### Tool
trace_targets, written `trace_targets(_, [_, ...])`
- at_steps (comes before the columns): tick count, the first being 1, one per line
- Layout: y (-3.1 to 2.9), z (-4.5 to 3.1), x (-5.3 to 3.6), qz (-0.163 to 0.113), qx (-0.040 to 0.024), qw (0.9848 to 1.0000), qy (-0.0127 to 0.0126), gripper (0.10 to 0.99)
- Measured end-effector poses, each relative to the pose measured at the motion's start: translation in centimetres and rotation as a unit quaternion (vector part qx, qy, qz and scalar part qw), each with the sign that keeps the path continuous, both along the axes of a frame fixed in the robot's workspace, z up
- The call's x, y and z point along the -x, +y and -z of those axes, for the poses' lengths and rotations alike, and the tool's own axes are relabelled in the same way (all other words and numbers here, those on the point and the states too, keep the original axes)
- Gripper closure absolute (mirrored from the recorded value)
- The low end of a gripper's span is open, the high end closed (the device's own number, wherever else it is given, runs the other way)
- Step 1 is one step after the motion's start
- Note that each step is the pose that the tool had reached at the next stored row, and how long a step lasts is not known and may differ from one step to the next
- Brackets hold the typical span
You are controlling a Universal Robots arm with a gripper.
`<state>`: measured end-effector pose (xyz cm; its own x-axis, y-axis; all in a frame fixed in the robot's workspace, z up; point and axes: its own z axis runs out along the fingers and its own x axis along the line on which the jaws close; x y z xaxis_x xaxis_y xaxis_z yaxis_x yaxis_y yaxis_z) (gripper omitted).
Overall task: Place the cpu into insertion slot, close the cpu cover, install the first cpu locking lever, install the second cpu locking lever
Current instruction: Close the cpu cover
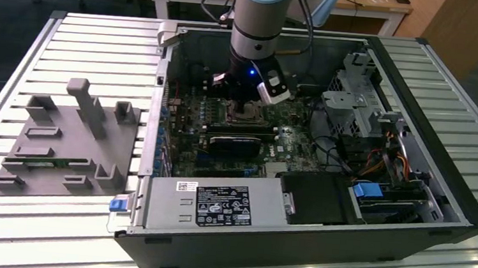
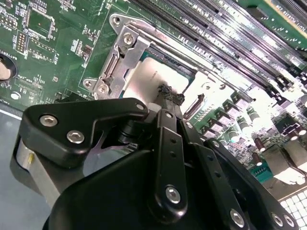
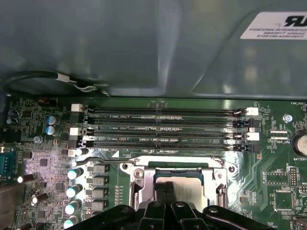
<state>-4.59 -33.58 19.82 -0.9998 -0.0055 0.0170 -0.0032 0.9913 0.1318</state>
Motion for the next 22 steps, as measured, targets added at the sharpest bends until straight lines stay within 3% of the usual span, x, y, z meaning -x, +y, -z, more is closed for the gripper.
trace_targets(4, [0.02,-0.1,-0.01,0.0,-0.0004,1.0,-0.0003,0.984])
trace_targets(14, [0.01,-1.76,0.0,0.0,-0.0001,1.0,-0.0001,0.984])
trace_targets(19, [0.01,-1.83,-0.08,0.0,0.0,1.0,-0.0001,0.984])
trace_targets(22, [0.01,-1.83,-0.68,0.0,0.0,1.0,0.0,0.984])
